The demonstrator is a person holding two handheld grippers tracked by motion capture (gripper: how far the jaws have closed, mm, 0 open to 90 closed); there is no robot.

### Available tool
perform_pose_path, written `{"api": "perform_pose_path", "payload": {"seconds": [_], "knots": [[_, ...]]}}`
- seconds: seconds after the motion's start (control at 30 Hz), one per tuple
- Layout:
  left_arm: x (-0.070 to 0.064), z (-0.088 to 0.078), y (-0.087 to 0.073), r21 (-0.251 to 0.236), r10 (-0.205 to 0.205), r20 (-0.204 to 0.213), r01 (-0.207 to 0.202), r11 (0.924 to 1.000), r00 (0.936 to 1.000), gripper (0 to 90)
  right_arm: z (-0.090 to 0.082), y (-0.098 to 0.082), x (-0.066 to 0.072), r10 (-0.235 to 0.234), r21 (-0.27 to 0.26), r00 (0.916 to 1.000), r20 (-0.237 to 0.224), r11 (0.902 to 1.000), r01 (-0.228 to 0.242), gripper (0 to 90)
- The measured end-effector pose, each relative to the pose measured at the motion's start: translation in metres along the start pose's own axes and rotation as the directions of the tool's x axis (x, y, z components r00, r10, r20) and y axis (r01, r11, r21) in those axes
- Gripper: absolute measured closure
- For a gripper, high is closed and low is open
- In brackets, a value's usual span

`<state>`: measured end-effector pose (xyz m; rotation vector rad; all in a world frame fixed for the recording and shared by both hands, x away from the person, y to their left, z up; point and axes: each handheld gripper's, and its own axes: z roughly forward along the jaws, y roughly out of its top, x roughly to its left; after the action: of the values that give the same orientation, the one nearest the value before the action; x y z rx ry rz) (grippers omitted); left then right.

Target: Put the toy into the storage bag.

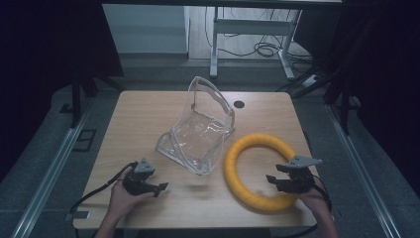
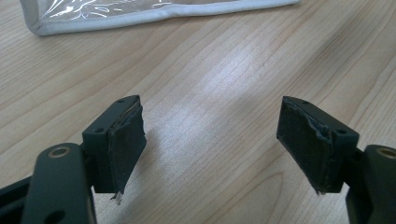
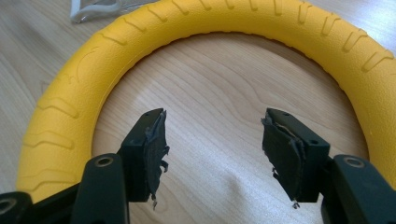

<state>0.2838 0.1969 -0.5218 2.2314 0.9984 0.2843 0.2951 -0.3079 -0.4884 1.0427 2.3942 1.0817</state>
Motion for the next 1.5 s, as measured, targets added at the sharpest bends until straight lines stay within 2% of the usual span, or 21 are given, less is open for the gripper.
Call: {"api": "perform_pose_path", "payload": {"seconds": [0.03,0.1,0.13,0.3,0.37,0.4,0.57,0.6,0.63,0.7,0.73,0.77,0.93,1.03,1.27,1.3,1.37,1.43,1.47,1.5], "knots": [[0.000,0.000,0.000,-0.002,-0.002,0.001,0.002,1.0000,1.0000,23.2,0.000,0.001,0.000,0.005,0.001,1.0000,-0.005,1.0000,-0.005,39.2],[-0.001,0.000,0.000,0.001,-0.005,0.001,0.005,1.0000,1.0000,23.2,0.001,0.004,0.003,0.024,0.001,0.9983,-0.053,0.9997,-0.024,38.0],[-0.001,0.000,0.000,0.001,-0.005,0.001,0.005,1.0000,1.0000,23.2,0.001,0.004,0.003,0.024,0.001,0.9983,-0.053,0.9997,-0.024,38.0],[0.002,-0.004,0.002,-0.011,-0.017,-0.003,0.017,0.9998,0.9998,23.2,0.004,0.019,0.013,-0.016,0.027,0.9963,-0.084,0.9995,0.018,37.0],[0.002,-0.006,0.002,-0.020,-0.020,-0.004,0.020,0.9996,0.9998,23.2,0.011,0.031,0.020,-0.050,0.085,0.9939,-0.098,0.9946,0.059,36.4],[0.002,-0.006,0.002,-0.018,-0.013,-0.003,0.013,0.9998,0.9999,23.2,0.013,0.035,0.022,-0.056,0.098,0.9932,-0.102,0.9930,0.066,36.2],[0.001,-0.005,0.002,-0.013,-0.018,0.000,0.018,0.9998,0.9998,23.2,0.015,0.049,0.025,-0.066,0.110,0.9899,-0.125,0.9906,0.080,35.9],[0.001,-0.004,0.002,-0.012,-0.017,0.002,0.017,0.9998,0.9998,23.2,0.016,0.052,0.027,-0.064,0.112,0.9888,-0.135,0.9905,0.079,35.8],[0.001,-0.004,0.002,-0.010,-0.017,0.002,0.017,0.9998,0.9999,23.2,0.018,0.058,0.030,-0.068,0.122,0.9839,-0.165,0.9886,0.088,35.7],[0.001,-0.004,0.001,-0.010,-0.017,0.002,0.017,0.9998,0.9998,23.2,0.020,0.060,0.032,-0.070,0.130,0.9818,-0.177,0.9871,0.094,35.7],[0.001,-0.005,0.002,-0.014,-0.021,0.005,0.021,0.9997,0.9998,23.2,0.023,0.067,0.040,-0.087,0.158,0.9750,-0.205,0.9800,0.121,35.5],[0.001,-0.005,0.002,-0.014,-0.021,0.005,0.021,0.9997,0.9998,23.2,0.023,0.067,0.040,-0.087,0.158,0.9750,-0.205,0.9800,0.121,35.5],[0.001,-0.006,0.001,-0.017,-0.021,0.003,0.022,0.9996,0.9998,23.2,0.029,0.079,0.054,-0.122,0.204,0.9633,-0.239,0.9636,0.173,35.4],[0.001,-0.005,0.001,-0.014,-0.018,0.005,0.018,0.9998,0.9998,23.2,0.031,0.081,0.059,-0.134,0.229,0.9615,-0.240,0.9547,0.190,35.4],[0.000,-0.004,0.001,-0.007,-0.021,0.011,0.021,0.9998,0.9997,23.2,0.032,0.079,0.061,-0.134,0.222,0.9585,-0.251,0.9558,0.192,35.4],[0.000,-0.003,0.001,-0.005,-0.020,0.011,0.020,0.9998,0.9997,23.2,0.033,0.079,0.065,-0.142,0.233,0.9561,-0.257,0.9509,0.204,35.4],[0.000,-0.003,0.001,-0.008,-0.021,0.011,0.021,0.9997,0.9997,23.2,0.033,0.079,0.067,-0.143,0.240,0.9548,-0.261,0.9481,0.208,35.4],[0.000,-0.002,0.001,-0.007,-0.021,0.010,0.021,0.9998,0.9997,23.2,0.036,0.079,0.072,-0.161,0.269,0.9505,-0.266,0.9346,0.233,34.6],[0.000,-0.002,0.001,-0.007,-0.022,0.011,0.022,0.9997,0.9997,23.2,0.040,0.077,0.077,-0.174,0.296,0.9468,-0.271,0.9210,0.254,34.0],[0.000,-0.002,0.001,-0.007,-0.021,0.011,0.022,0.9997,0.9997,23.2,0.042,0.076,0.080,-0.179,0.310,0.9454,-0.273,0.9139,0.262,33.7]]}}
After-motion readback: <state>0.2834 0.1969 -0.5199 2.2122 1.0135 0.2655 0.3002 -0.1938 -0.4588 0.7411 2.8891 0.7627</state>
